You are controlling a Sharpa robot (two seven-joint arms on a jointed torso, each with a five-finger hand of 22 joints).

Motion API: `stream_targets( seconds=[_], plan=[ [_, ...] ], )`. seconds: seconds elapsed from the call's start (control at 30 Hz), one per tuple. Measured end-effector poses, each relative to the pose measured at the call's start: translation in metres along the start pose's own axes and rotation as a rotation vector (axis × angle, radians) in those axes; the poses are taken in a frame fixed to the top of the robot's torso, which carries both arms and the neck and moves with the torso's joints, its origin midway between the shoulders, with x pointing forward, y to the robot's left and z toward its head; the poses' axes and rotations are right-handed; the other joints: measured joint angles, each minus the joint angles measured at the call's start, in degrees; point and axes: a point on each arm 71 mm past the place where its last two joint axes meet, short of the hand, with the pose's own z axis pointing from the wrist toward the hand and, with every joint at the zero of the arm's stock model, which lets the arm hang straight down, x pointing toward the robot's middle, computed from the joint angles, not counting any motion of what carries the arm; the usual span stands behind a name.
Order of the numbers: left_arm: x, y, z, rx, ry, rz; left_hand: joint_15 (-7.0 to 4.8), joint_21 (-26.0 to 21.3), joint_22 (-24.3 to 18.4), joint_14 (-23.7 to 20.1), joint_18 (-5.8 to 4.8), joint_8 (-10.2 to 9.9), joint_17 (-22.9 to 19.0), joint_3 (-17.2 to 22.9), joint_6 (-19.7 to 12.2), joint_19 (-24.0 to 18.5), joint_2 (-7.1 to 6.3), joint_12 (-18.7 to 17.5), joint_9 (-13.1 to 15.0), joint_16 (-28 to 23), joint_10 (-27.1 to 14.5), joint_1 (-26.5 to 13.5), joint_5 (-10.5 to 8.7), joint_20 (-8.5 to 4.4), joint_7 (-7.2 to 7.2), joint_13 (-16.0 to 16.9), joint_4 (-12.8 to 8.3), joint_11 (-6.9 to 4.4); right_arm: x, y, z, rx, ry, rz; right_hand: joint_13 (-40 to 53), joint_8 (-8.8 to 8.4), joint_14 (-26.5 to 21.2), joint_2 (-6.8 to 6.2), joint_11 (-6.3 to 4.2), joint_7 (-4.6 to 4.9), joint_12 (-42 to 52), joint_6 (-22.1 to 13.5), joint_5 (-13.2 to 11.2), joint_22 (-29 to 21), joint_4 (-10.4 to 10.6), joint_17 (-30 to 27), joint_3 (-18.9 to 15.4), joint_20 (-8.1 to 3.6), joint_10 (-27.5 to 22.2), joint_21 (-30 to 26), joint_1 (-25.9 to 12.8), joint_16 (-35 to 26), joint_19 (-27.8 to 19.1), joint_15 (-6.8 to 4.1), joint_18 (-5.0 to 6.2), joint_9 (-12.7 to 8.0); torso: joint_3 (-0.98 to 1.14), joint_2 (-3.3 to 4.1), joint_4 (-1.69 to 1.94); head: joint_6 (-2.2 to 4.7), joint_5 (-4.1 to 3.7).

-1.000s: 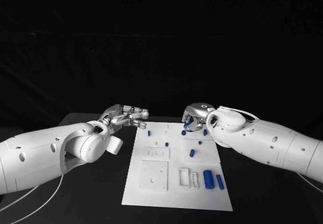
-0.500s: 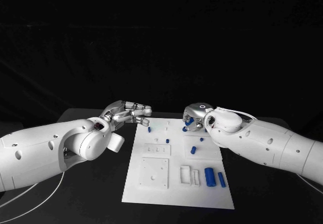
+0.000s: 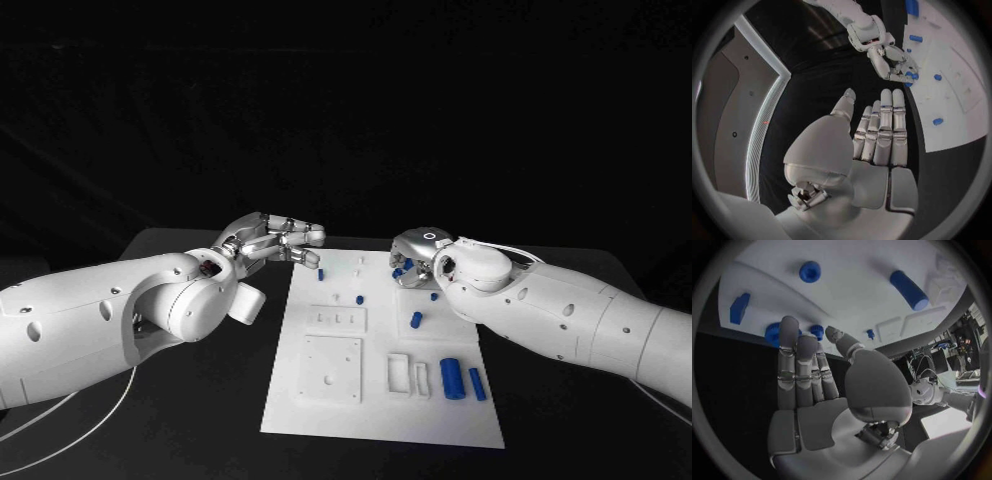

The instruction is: Assemble the parts on the task board

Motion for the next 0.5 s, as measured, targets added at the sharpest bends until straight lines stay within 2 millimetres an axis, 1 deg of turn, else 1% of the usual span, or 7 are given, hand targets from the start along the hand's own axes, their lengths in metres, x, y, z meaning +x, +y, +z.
stream_targets(
  seconds=[0.1, 0.17, 0.23, 0.3, 0.37, 0.43, 0.5],
  plan=[
    [0.0001, -0.0005, 0.0001, 0.0, 0.001, 0.0, 0.0, 0.0, -0.02, 0.0, 0.0, 0.0, 0.0, 0.0, 0.0, 0.0, 0.0, 0.0, 0.0, 0.0, 0.0, 0.0, 0.0, 0.0, 0.0, 0.0, 0.0, 0.0, 0.001, -0.0001, 0.0, 0.001, 0.001, -0.001, 0.0, 0.0, 0.0, 0.0, 0.21, 0.0, 0.0, 0.1, 0.0, 0.48, 0.0, -0.01, 0.0, 0.0, 0.21, 0.0, 0.0, 0.35, 0.0, 0.0, 0.0, 0.03, 0.01, 0.09, 0.02, 0.03, 0.04],
    [0.0002, -0.0007, 0.0001, 0.001, 0.002, 0.001, 0.0, 0.0, -0.01, 0.0, 0.0, 0.0, 0.0, 0.0, 0.0, 0.0, 0.0, 0.0, 0.0, 0.0, 0.0, 0.0, 0.0, 0.0, 0.0, 0.0, 0.0, 0.0, 0.0014, -0.0005, 0.0, 0.002, 0.001, -0.003, 0.0, 0.0, 0.0, 0.0, 0.0, 0.0, 0.0, 0.1, 0.0, 0.7, -0.03, -0.01, 0.03, 0.0, 0.41, 0.0, 0.0, 0.37, 0.0, 0.0, 0.0, 0.06, 0.01, 0.15, 0.02, 0.07, 0.08],
    [0.0002, -0.001, 0.0002, 0.001, 0.003, 0.001, 0.0, 0.0, -0.01, 0.0, 0.0, 0.0, 0.0, 0.0, 0.0, 0.0, 0.0, 0.0, 0.0, 0.0, 0.0, 0.0, 0.0, 0.0, 0.0, 0.0, 0.0, 0.0, 0.0015, -0.0008, 0.0, 0.002, 0.001, -0.004, 0.0, 0.0, 0.0, 0.0, 0.0, -0.19, 0.0, 0.3, 0.0, 0.98, 0.0, -0.1, 0.31, 0.0, 0.41, -0.21, 0.0, 0.37, 0.0, 0.0, 0.0, 0.06, 0.02, 0.19, 0.02, 0.1, 0.08],
    [0.0001, -0.0012, 0.0001, 0.001, 0.004, 0.001, 0.0, 0.0, -0.12, 0.0, 0.0, 0.0, 0.04, 0.0, 0.0, 0.0, 0.0, 0.0, 0.0, 0.0, 0.0, 0.0, 0.0, 0.0, 0.0, 0.0, 0.0, 0.0, 0.0016, -0.001, -0.0001, 0.003, 0.001, -0.005, 0.0, 0.0, 0.0, 0.0, -0.2, -0.07, 0.0, 0.44, 0.0, 1.31, -0.04, -0.1, 0.55, 0.0, 0.62, -0.42, 0.0, 0.37, 0.0, 0.0, 0.0, 0.06, 0.02, 0.23, -0.01, 0.16, 0.08],
    [0.0, -0.0013, 0.0001, 0.001, 0.004, 0.001, 0.0, 0.0, -0.21, 0.0, 0.0, 0.0, 0.08, 0.0, 0.0, 0.0, 0.0, 0.0, 0.0, 0.0, 0.0, 0.0, 0.0, 0.0, 0.0, 0.0, 0.0, 0.0, 0.0017, -0.0013, -0.0002, 0.003, 0.001, -0.005, 0.0, 0.0, -0.21, 0.0, 0.0, -0.03, 0.0, 0.53, 0.0, 1.64, -0.06, -0.1, 0.87, -0.02, 0.82, -0.42, 0.0, 0.5, 0.02, -0.21, 0.0, 0.06, 0.03, 0.3, -0.02, 0.19, 0.08],
    [-0.0001, -0.0014, 0.0001, 0.0, 0.004, 0.002, 0.0, 0.0, -0.21, 0.0, 0.0, 0.0, 0.08, 0.0, 0.0, 0.0, 0.0, 0.0, 0.0, 0.0, 0.0, 0.0, 0.0, 0.0, 0.0, 0.0, 0.0, 0.0, 0.0018, -0.0014, -0.0003, 0.004, 0.0, -0.006, 0.0, 0.0, -0.22, 0.0, -0.35, -0.32, 0.0, 0.83, 0.0, 1.98, 0.09, -0.1, 1.02, -0.24, 1.18, -0.42, 0.0, 0.61, 0.24, -0.22, -0.14, 0.15, 0.04, 0.37, -0.02, 0.21, 0.08],
    [-0.0002, -0.0014, 0.0001, 0.0, 0.005, 0.002, 0.0, 0.0, -0.21, 0.0, 0.0, 0.0, 0.08, 0.0, 0.0, 0.0, 0.0, 0.0, 0.0, 0.0, 0.0, 0.0, 0.0, 0.0, 0.0, 0.0, 0.0, 0.0, 0.0019, -0.0013, -0.0003, 0.003, 0.0, -0.007, 0.0, 0.0, -0.22, 0.0, -0.44, -0.33, 0.0, 1.55, -0.15, 2.25, 0.17, -0.1, 1.42, -0.32, 2.11, -0.42, 0.0, 0.61, 0.32, -0.22, -0.34, 0.23, 0.06, 0.41, -0.03, 0.24, 0.08]
  ],
)
